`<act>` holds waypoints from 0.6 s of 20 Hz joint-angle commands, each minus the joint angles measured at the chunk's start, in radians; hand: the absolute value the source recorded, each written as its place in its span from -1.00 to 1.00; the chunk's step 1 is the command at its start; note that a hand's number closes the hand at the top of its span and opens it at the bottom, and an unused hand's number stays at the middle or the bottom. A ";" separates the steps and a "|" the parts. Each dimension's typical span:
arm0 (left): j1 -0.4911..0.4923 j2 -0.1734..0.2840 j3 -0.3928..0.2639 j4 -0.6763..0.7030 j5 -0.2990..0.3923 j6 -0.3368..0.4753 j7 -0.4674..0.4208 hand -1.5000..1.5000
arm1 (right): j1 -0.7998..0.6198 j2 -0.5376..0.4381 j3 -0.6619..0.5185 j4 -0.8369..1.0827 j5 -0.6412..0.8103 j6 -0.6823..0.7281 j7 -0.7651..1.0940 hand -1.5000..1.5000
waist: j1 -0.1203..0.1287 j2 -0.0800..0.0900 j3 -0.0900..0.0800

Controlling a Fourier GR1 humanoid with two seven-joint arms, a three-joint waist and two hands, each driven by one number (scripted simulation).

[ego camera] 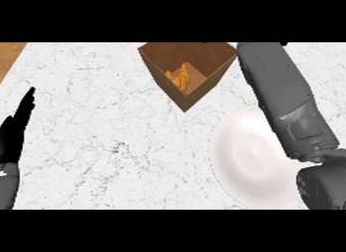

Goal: Pick the croissant from the plate and place it in the cardboard box

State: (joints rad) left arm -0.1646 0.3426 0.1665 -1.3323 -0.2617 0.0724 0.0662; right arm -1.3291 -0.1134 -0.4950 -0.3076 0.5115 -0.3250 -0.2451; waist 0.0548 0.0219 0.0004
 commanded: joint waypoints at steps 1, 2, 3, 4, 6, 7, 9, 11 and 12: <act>0.011 -0.025 -0.006 0.006 -0.015 0.027 -0.009 0.00 | 0.027 -0.118 -0.057 0.010 -0.062 0.106 -0.062 -1.00 | -0.010 -0.001 0.000; 0.001 -0.007 0.000 -0.013 -0.001 0.000 0.022 0.00 | 0.010 -0.137 -0.060 0.016 -0.067 0.114 -0.036 -1.00 | -0.012 -0.004 0.000; 0.004 -0.008 0.010 0.055 0.000 0.004 -0.044 0.00 | 0.053 -0.152 -0.059 0.024 -0.063 0.114 -0.058 -1.00 | -0.020 -0.003 0.000; 0.037 -0.042 -0.009 -0.016 -0.011 0.030 0.011 0.00 | 0.067 -0.171 -0.066 0.016 -0.077 0.137 -0.054 -1.00 | -0.023 -0.010 0.000; 0.019 -0.017 0.004 -0.019 -0.005 0.013 0.028 0.00 | 0.111 -0.228 -0.074 0.009 -0.084 0.154 -0.099 -1.00 | -0.026 -0.010 0.001; 0.046 0.002 0.014 -0.010 0.005 -0.010 -0.002 0.00 | 0.141 -0.245 -0.071 0.010 -0.089 0.200 -0.105 -1.00 | -0.032 -0.013 0.000; 0.034 0.003 0.035 0.034 0.018 -0.011 -0.037 0.00 | 0.159 -0.251 -0.063 0.007 -0.094 0.206 -0.108 -1.00 | -0.036 -0.014 0.000; 0.054 -0.018 0.016 0.002 0.001 0.005 -0.021 0.00 | 0.172 -0.331 -0.071 0.013 -0.105 0.289 -0.129 -1.00 | -0.031 -0.012 0.000; 0.074 -0.043 -0.011 -0.037 -0.035 0.044 -0.019 0.00 | 0.182 -0.376 -0.064 0.013 -0.092 0.299 -0.138 -1.00 | -0.028 -0.012 0.001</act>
State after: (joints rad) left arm -0.1202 0.3293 0.1804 -1.3349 -0.2634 0.0808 0.0497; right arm -1.1853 -0.3897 -0.5574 -0.2968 0.4254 -0.1004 -0.3534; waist 0.0265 0.0108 0.0008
